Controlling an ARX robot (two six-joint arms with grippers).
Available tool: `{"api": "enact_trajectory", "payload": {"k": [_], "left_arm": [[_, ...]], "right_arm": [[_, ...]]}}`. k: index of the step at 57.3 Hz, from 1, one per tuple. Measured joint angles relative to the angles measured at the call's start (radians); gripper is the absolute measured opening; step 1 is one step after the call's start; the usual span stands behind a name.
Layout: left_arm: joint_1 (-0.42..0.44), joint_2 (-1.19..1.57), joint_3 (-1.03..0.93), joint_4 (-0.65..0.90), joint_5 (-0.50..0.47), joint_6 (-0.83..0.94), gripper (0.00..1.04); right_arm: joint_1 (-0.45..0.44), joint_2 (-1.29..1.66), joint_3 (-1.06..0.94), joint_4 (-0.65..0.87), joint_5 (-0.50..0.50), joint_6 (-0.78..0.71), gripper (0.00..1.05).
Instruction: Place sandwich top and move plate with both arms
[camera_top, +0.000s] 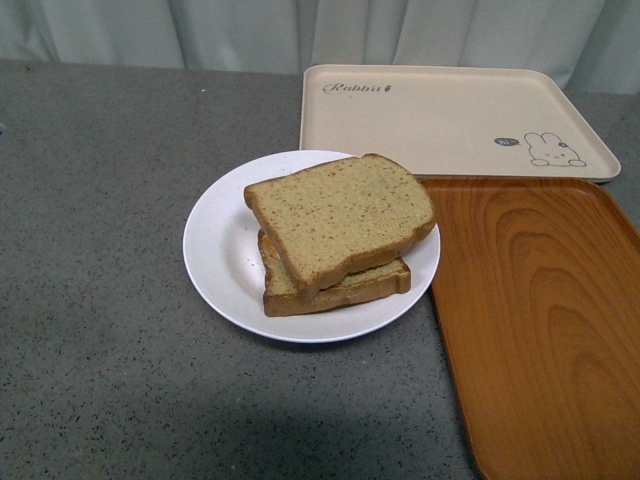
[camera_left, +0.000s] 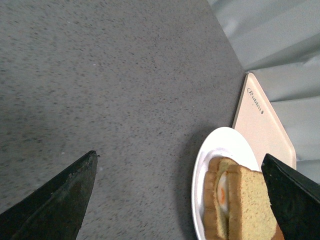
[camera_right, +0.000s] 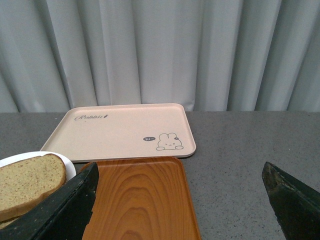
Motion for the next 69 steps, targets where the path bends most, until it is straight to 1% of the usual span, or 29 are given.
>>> {"api": "enact_trajectory", "payload": {"k": [4,9,23,29,43,59,69], "left_arm": [[-0.020,0.174,0.059,0.105,-0.006,-0.034,0.98],[-0.037,0.295,0.098,0.172,-0.013,-0.056,0.98],[-0.109,0.486,0.153,0.261,-0.054,-0.111,0.98],[-0.153,0.573,0.187,0.315,-0.071,-0.146,0.98],[-0.217,0.688,0.246,0.369,-0.087,-0.189,0.98],[-0.254,0.792,0.274,0.402,-0.112,-0.230,0.98],[-0.317,0.845,0.295,0.413,-0.147,-0.281,0.98]], "right_arm": [[0.000,0.000,0.000,0.000,0.000,0.000,0.96],[0.000,0.000,0.000,0.000,0.000,0.000,0.96],[0.000,0.000,0.000,0.000,0.000,0.000,0.96],[0.000,0.000,0.000,0.000,0.000,0.000,0.96],[0.000,0.000,0.000,0.000,0.000,0.000,0.96],[0.000,0.000,0.000,0.000,0.000,0.000,0.96],[0.000,0.000,0.000,0.000,0.000,0.000,0.96]]}}
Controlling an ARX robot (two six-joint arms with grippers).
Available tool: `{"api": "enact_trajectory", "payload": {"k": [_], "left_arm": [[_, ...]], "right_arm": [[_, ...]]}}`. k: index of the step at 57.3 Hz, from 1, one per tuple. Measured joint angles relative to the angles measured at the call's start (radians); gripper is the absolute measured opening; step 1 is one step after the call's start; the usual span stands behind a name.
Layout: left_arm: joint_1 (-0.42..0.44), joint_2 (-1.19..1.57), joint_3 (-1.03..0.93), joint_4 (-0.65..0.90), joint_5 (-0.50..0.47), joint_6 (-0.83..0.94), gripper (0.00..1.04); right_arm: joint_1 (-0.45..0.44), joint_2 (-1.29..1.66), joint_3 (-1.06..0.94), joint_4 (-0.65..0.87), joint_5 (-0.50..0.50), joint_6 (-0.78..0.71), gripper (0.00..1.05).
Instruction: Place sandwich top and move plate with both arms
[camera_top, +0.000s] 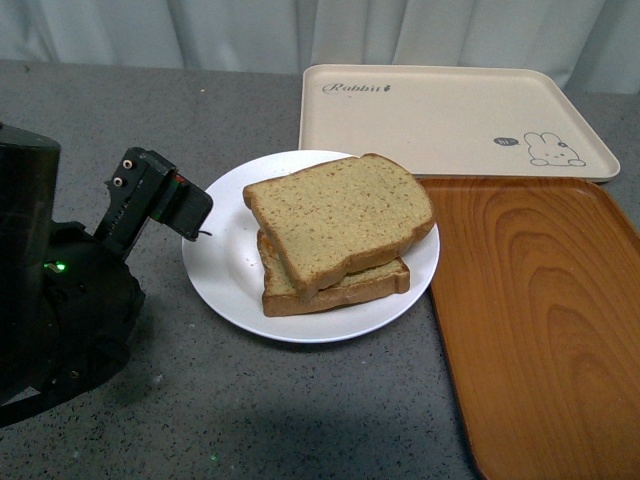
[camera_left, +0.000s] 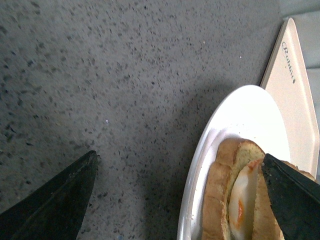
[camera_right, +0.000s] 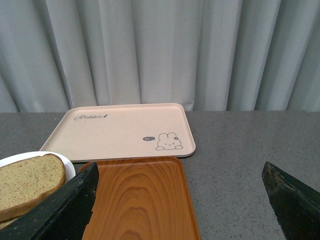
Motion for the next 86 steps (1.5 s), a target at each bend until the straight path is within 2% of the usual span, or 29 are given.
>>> {"api": "enact_trajectory", "payload": {"k": [24,68,86], "left_arm": [[-0.068,0.045,0.039,-0.003,-0.028,-0.092,0.98],[-0.100,0.073,0.090,-0.042,-0.050,-0.179,0.98],[-0.105,0.099,0.084,-0.034,-0.031,-0.203,0.46]], "right_arm": [[0.000,0.000,0.000,0.000,0.000,0.000,0.96],[0.000,0.000,0.000,0.000,0.000,0.000,0.96],[0.000,0.000,0.000,0.000,0.000,0.000,0.96]]}}
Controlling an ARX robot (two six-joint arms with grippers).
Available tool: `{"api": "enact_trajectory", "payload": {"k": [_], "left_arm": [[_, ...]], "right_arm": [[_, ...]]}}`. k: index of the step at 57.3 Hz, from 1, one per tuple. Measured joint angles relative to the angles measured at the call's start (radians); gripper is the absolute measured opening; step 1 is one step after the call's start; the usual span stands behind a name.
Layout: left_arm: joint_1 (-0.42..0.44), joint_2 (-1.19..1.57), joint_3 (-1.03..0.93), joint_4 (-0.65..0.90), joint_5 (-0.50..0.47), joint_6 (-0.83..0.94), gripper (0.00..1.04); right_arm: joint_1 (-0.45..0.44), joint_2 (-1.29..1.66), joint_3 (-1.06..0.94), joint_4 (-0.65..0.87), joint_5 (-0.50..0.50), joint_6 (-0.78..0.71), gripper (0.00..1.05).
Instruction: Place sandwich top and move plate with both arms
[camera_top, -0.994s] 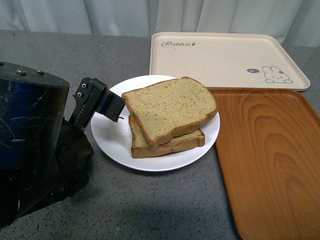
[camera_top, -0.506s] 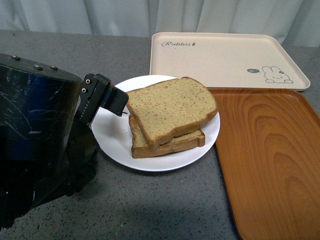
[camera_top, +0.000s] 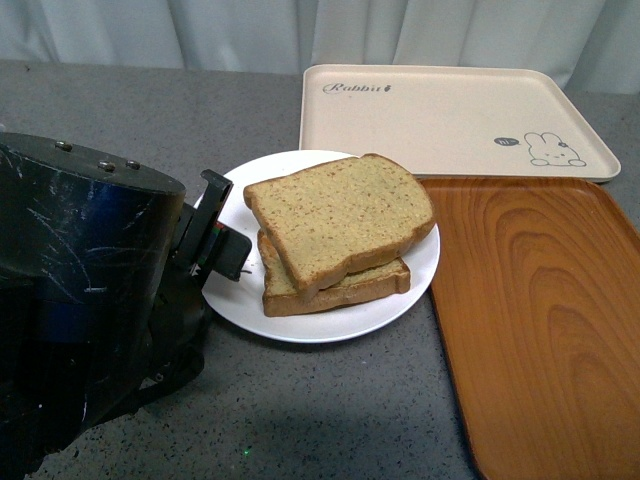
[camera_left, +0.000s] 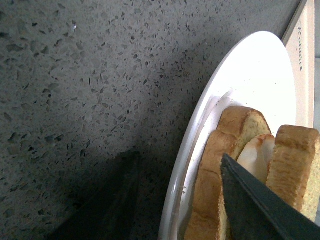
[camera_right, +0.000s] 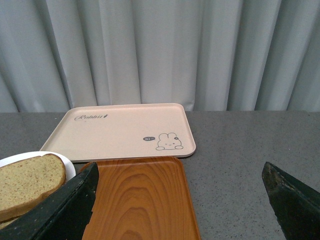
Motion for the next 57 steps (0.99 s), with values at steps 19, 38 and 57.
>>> {"api": "enact_trajectory", "payload": {"k": [19,38,57], "left_arm": [[-0.001,-0.005,-0.004,0.037,0.000,-0.011,0.04],[0.019,-0.035,-0.005,0.031,0.013,-0.002,0.04],[0.071,-0.130,-0.003,-0.011,0.024,0.050,0.04]], "right_arm": [[0.000,0.000,0.000,0.000,0.000,0.000,0.96],[0.000,0.000,0.000,0.000,0.000,0.000,0.96],[0.000,0.000,0.000,0.000,0.000,0.000,0.96]]}}
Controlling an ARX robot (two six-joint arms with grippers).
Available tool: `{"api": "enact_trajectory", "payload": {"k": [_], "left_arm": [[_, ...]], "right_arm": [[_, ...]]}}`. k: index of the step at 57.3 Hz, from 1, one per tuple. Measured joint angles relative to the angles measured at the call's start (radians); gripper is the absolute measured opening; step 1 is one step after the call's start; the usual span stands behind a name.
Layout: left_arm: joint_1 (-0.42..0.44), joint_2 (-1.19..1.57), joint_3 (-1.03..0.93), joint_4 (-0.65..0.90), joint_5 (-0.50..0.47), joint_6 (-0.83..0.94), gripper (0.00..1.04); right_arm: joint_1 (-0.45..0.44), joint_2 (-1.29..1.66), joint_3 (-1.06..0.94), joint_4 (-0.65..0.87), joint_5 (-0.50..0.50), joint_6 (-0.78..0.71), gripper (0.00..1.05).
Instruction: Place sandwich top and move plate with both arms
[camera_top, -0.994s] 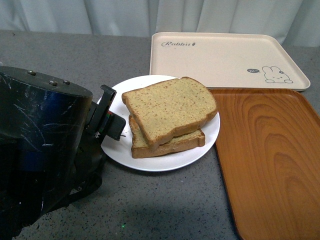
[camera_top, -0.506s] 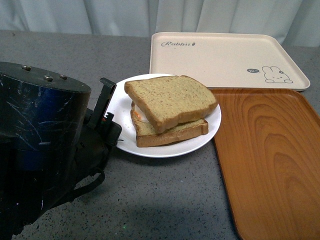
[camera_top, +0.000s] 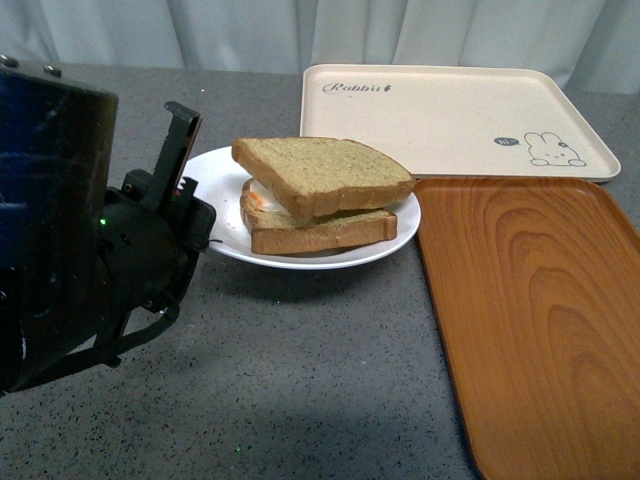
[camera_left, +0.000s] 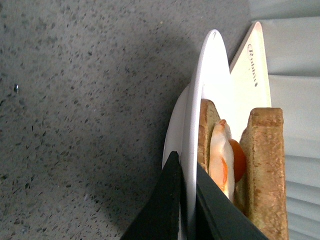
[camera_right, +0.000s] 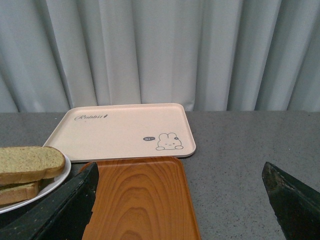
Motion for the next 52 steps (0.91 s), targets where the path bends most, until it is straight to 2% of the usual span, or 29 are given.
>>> {"api": "enact_trajectory", "payload": {"k": [18,52], "left_arm": [[0.045,-0.044,0.069,-0.102,0.006,0.066,0.04],[-0.033,0.029,0.379,-0.245,0.000,0.099,0.04]], "right_arm": [[0.000,0.000,0.000,0.000,0.000,0.000,0.96],[0.000,0.000,0.000,0.000,0.000,0.000,0.96]]}}
